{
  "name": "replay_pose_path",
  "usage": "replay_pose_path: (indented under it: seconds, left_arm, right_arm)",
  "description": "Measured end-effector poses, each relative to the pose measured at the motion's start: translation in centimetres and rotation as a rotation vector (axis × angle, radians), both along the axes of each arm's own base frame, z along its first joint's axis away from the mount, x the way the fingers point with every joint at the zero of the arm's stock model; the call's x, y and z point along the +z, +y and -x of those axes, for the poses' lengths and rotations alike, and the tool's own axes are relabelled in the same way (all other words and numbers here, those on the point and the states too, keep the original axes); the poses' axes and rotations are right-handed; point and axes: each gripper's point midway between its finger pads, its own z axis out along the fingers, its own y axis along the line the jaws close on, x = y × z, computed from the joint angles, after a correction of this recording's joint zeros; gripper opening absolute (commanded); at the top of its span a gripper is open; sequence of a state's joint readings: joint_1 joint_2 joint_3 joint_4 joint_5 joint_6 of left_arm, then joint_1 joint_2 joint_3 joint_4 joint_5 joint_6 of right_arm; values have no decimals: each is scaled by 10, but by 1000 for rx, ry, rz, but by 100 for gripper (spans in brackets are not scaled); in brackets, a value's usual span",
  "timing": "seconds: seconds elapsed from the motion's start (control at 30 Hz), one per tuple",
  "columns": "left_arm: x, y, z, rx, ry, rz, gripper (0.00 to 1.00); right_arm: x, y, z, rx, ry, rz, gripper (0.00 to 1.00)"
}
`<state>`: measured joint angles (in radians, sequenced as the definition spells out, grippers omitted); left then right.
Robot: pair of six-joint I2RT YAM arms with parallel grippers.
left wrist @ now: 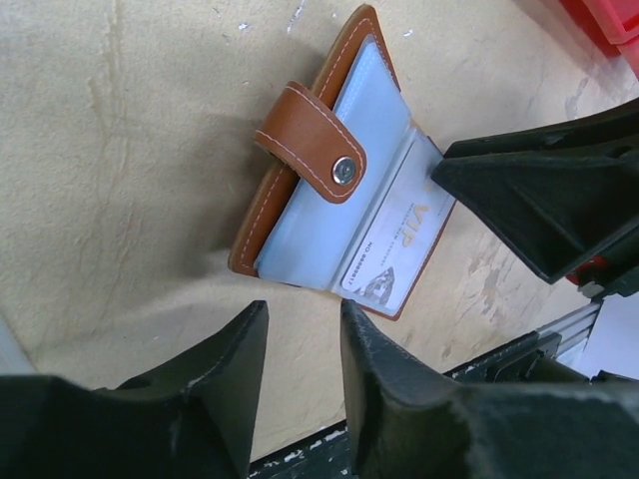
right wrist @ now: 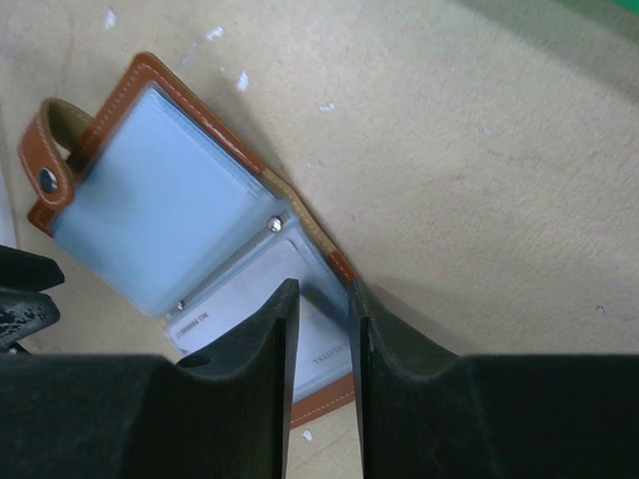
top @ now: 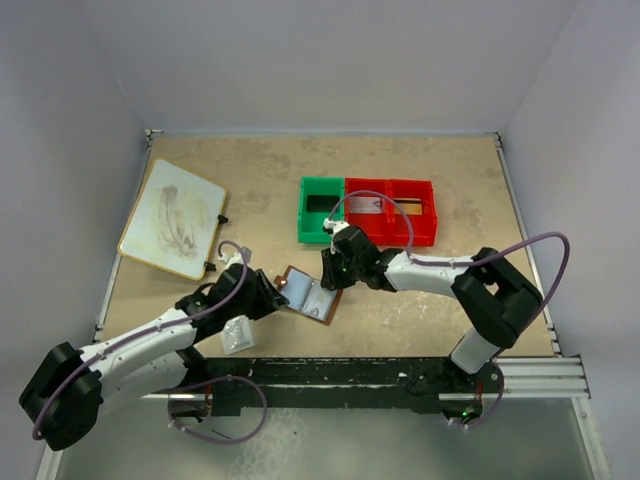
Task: Take the credit cards out of the card holder
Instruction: Adjust the card holder at the center of the board.
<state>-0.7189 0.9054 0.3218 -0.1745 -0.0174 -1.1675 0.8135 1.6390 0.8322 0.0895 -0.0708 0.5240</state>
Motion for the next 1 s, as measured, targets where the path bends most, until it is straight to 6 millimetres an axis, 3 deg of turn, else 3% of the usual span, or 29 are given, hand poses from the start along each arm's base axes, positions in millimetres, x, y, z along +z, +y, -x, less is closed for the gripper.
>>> replay_pose_path:
  seconds: [0.1, 0.3, 0.57, 0.77, 1.0]
  left_arm:
    - [-1, -4, -2, -7, -3, 5, 27]
    - [-11, -3, -3, -8, 14, -23, 24]
    - [-29, 6, -7, 4, 28, -108, 24]
    - [-25, 0, -16, -32, 3, -142, 24]
    - [-26, -15, -28, -141, -14, -197, 25]
  right_arm:
    - [-9, -6, 7, -6, 23, 13, 27]
    - [-9, -4, 14, -21, 32, -34, 26]
    - [-9, 5, 54, -32, 89, -124, 27]
    - [-10, 5, 85, -62, 149, -202, 28]
    - [-9, 2, 90, -120, 186, -248, 30]
